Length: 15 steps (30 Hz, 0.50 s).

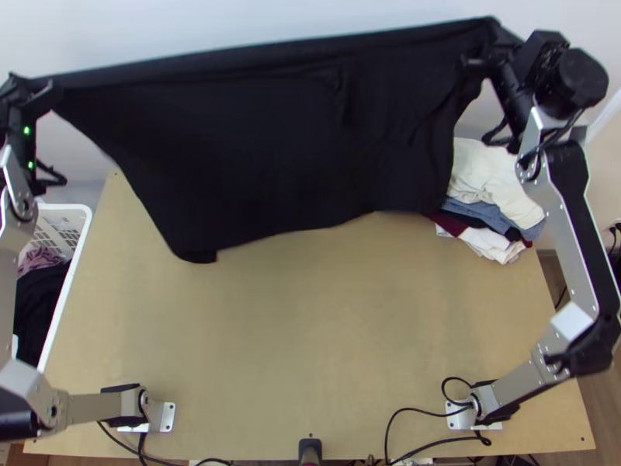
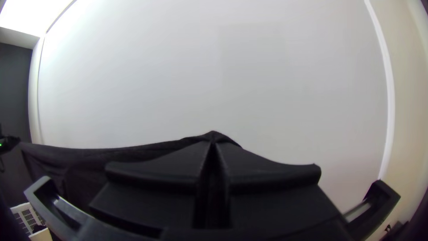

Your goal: Fold the t-shirt

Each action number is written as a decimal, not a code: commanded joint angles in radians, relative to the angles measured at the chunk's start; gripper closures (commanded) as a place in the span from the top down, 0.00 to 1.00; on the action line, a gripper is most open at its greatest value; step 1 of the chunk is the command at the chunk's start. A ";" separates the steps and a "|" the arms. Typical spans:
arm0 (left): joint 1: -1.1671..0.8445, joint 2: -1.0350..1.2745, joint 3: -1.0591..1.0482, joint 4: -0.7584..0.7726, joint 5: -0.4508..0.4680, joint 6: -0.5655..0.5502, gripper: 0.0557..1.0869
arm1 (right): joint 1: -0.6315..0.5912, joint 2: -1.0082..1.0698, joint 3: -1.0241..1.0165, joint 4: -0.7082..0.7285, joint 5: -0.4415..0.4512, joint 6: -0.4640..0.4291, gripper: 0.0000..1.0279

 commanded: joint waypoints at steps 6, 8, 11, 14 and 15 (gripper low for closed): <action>-0.010 0.193 0.243 0.049 -0.018 0.030 0.04 | -0.059 0.180 0.264 0.017 0.042 -0.016 0.03; -0.011 0.239 0.303 0.049 -0.021 0.032 0.04 | -0.057 0.217 0.313 0.020 0.040 -0.016 0.03; -0.013 0.287 0.370 0.049 -0.039 0.033 0.04 | -0.047 0.240 0.326 0.057 0.042 -0.054 0.03; -0.022 0.278 0.390 0.049 -0.047 0.027 0.04 | -0.036 0.209 0.318 0.062 0.042 -0.052 0.03; -0.030 0.259 0.390 0.044 -0.047 0.023 0.04 | -0.034 0.180 0.304 0.062 0.042 -0.048 0.03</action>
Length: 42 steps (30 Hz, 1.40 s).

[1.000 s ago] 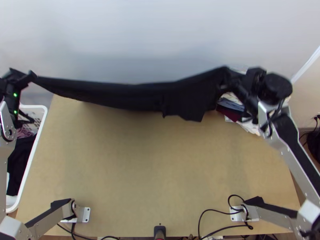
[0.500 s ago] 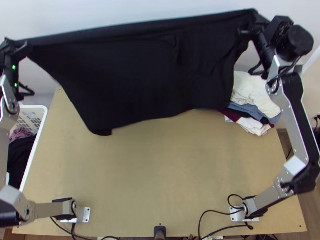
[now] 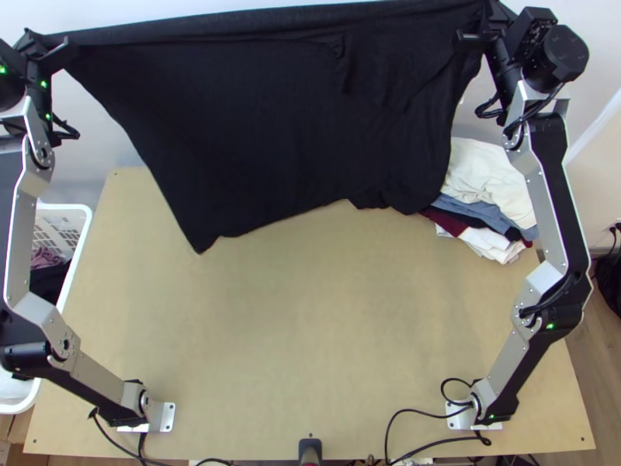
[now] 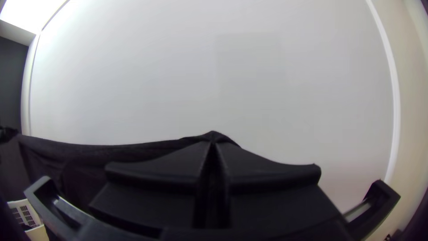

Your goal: Fold the t-shirt

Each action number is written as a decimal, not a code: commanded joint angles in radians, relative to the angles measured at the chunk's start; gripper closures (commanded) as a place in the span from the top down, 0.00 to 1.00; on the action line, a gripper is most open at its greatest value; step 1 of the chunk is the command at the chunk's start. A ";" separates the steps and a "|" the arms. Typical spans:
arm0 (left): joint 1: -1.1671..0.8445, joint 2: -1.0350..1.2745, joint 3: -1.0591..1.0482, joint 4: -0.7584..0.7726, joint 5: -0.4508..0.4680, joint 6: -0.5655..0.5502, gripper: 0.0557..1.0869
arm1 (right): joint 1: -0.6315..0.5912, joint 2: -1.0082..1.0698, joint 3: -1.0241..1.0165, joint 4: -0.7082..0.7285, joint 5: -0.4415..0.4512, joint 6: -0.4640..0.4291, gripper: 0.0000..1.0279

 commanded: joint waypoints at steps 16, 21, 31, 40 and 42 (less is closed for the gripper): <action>-0.058 -0.609 -0.127 -0.046 -0.085 -0.015 0.04 | -0.015 -0.827 -0.284 -0.143 0.020 -0.018 0.03; -0.057 -0.839 -0.268 -0.063 -0.085 0.000 0.04 | -0.018 -1.101 -0.450 -0.261 0.024 -0.027 0.03; -0.058 -1.033 -0.453 -0.092 -0.082 0.013 0.04 | -0.010 -1.242 -0.520 -0.388 0.045 -0.041 0.03; -0.073 -1.033 -0.628 -0.098 -0.071 0.003 0.04 | -0.004 -1.187 -0.764 -0.269 0.045 0.039 0.03; -0.078 -1.045 -0.719 -0.098 -0.062 0.003 0.04 | -0.004 -1.195 -0.901 -0.219 0.045 0.060 0.03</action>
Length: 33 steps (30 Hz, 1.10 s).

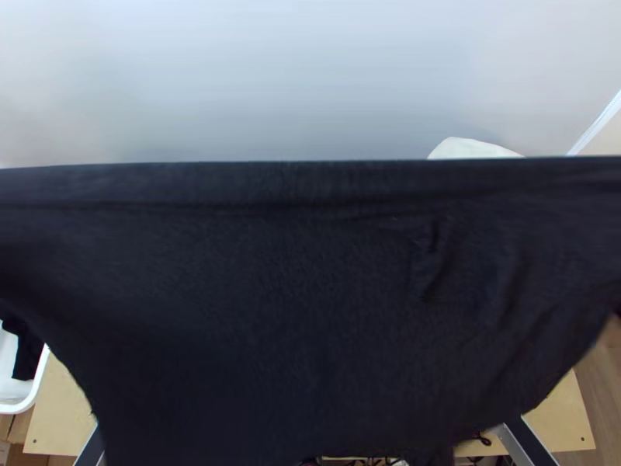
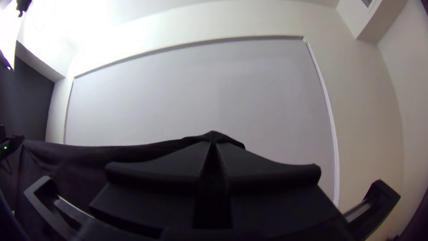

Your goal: Fold the t-shirt

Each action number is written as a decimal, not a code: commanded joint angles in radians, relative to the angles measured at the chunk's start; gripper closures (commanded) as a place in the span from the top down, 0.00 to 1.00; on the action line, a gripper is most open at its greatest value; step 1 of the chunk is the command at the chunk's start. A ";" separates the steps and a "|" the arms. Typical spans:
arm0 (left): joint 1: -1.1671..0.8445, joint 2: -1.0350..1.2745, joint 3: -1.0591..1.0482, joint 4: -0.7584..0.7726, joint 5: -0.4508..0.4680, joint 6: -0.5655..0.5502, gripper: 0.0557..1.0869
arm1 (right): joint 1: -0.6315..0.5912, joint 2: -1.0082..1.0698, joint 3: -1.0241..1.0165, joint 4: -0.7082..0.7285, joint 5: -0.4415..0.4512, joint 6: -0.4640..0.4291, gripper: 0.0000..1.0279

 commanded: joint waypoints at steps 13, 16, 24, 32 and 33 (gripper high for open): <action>0.054 0.163 -0.802 0.303 0.167 -0.067 0.04 | 0.077 0.190 -0.796 0.355 0.013 0.223 0.03; 0.069 0.323 -0.811 0.405 0.204 -0.067 0.04 | 0.081 0.301 -0.791 0.400 0.011 0.234 0.03; 0.075 0.668 -0.674 0.500 0.219 -0.074 0.04 | 0.078 0.569 -0.653 0.453 0.004 0.240 0.03; 0.080 0.892 -0.487 0.472 0.221 -0.081 0.04 | 0.072 0.764 -0.466 0.397 -0.027 0.238 0.03; 0.080 0.915 -0.455 0.455 0.221 -0.083 0.04 | 0.074 0.786 -0.437 0.377 -0.032 0.240 0.03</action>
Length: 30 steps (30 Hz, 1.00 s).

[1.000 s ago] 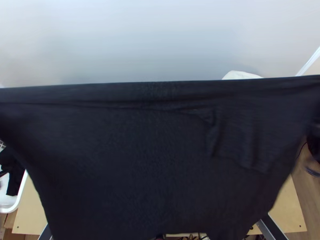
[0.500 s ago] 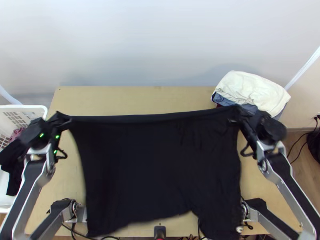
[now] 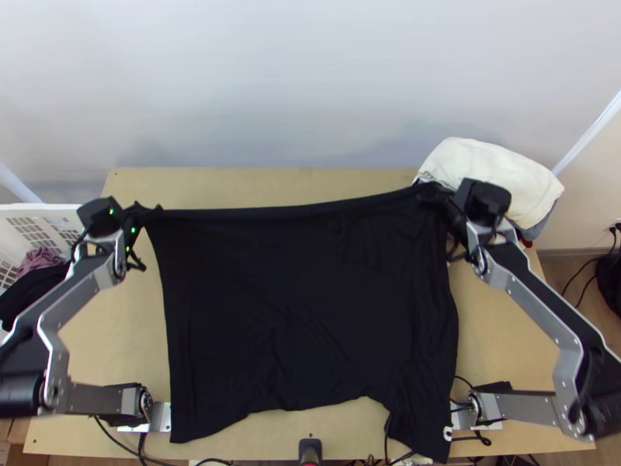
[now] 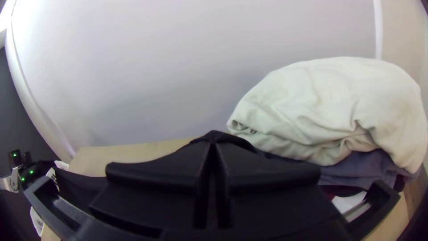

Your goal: Fold the t-shirt

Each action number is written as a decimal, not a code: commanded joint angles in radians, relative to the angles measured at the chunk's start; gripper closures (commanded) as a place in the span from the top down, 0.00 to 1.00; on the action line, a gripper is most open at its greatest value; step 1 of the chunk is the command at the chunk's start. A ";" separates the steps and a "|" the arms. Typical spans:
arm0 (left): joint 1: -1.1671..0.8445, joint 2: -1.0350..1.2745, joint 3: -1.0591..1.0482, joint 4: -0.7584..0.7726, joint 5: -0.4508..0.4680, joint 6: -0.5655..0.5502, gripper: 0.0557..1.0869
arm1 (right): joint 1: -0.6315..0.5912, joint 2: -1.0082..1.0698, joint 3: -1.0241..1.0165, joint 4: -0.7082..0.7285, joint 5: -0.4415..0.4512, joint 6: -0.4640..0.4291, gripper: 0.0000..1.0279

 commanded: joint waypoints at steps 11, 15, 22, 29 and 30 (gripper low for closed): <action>0.052 0.214 0.295 -0.071 0.003 -0.031 0.04 | 0.055 0.262 0.284 -0.083 -0.018 0.041 0.03; 0.085 0.251 0.335 -0.079 0.004 -0.028 0.04 | 0.069 0.337 0.351 -0.084 -0.016 0.043 0.03; 0.085 0.289 0.436 -0.222 0.014 -0.034 0.04 | 0.080 0.423 0.471 -0.147 -0.015 0.058 0.03; -0.014 0.187 0.389 -0.376 0.015 -0.071 0.04 | 0.061 0.424 0.543 -0.241 -0.015 0.058 0.03; -0.027 0.165 0.370 -0.378 0.015 -0.080 0.04 | 0.060 0.426 0.546 -0.242 -0.015 0.053 0.03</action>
